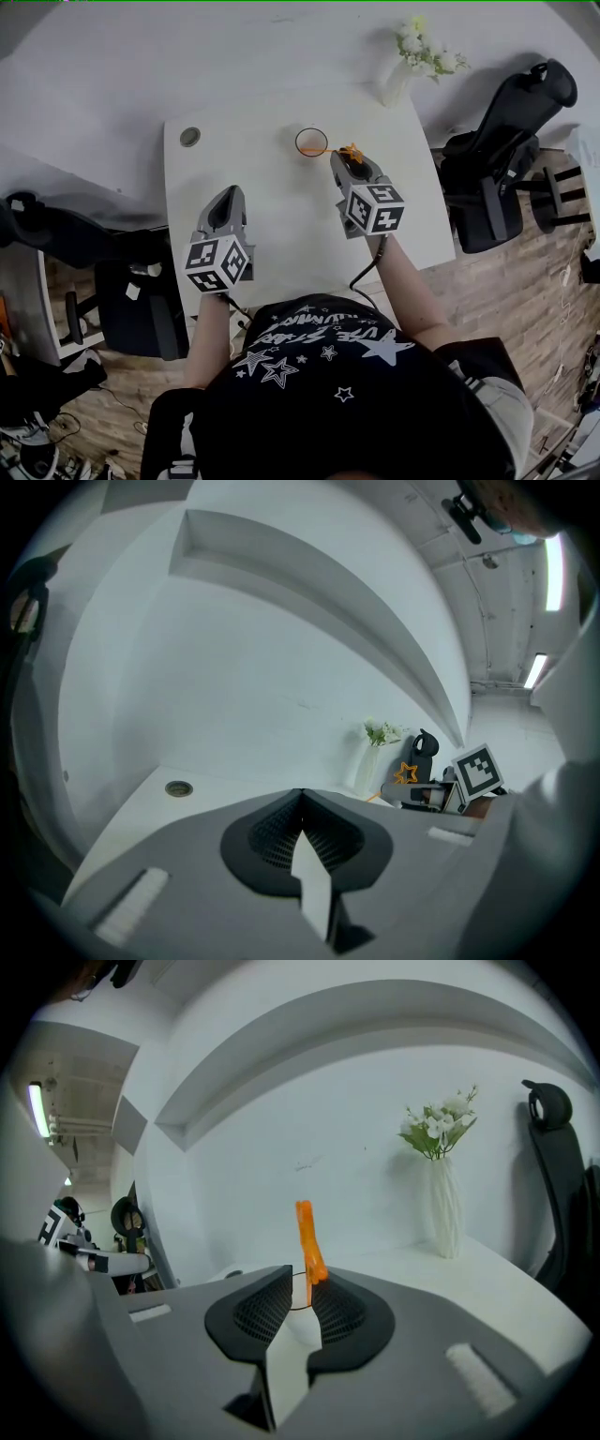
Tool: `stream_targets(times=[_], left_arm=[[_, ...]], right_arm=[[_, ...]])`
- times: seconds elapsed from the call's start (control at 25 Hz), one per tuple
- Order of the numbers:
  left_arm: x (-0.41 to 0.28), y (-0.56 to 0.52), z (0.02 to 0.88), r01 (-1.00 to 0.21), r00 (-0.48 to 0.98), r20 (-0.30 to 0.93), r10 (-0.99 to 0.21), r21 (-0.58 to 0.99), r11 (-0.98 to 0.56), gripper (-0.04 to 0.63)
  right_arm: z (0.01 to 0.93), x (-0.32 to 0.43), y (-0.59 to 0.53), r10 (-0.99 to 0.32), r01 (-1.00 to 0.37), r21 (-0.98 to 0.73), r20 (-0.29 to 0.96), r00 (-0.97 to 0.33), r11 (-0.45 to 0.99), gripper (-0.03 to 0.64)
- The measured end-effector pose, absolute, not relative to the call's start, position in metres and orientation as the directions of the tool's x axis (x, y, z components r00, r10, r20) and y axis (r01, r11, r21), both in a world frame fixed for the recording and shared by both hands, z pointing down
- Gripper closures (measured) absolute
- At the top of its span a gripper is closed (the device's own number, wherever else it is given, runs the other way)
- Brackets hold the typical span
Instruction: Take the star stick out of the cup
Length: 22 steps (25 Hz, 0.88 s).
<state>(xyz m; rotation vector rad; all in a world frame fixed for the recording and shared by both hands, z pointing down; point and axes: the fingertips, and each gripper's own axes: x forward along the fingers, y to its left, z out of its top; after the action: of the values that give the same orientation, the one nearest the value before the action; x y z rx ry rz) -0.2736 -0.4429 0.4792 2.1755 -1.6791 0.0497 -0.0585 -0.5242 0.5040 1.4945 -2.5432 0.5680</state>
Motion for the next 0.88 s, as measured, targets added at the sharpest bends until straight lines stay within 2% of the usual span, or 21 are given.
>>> stream_targets(times=[0.16,0.88], left_arm=[[-0.274,-0.448,0.482,-0.935,0.286,0.264,-0.921,0.286,-0.208,0.592],[-0.254,-0.422,0.46,-0.942,0.271,0.228,-0.935,0.26,-0.21,0.592]], right_arm=[[0.502,-0.062,-0.527,-0.809,-0.865,-0.223,0.307,-0.501,0.45,0.58],[0.45,-0.049,-0.509,-0.825,-0.847,-0.191,0.203,-0.528,0.495,0.586]])
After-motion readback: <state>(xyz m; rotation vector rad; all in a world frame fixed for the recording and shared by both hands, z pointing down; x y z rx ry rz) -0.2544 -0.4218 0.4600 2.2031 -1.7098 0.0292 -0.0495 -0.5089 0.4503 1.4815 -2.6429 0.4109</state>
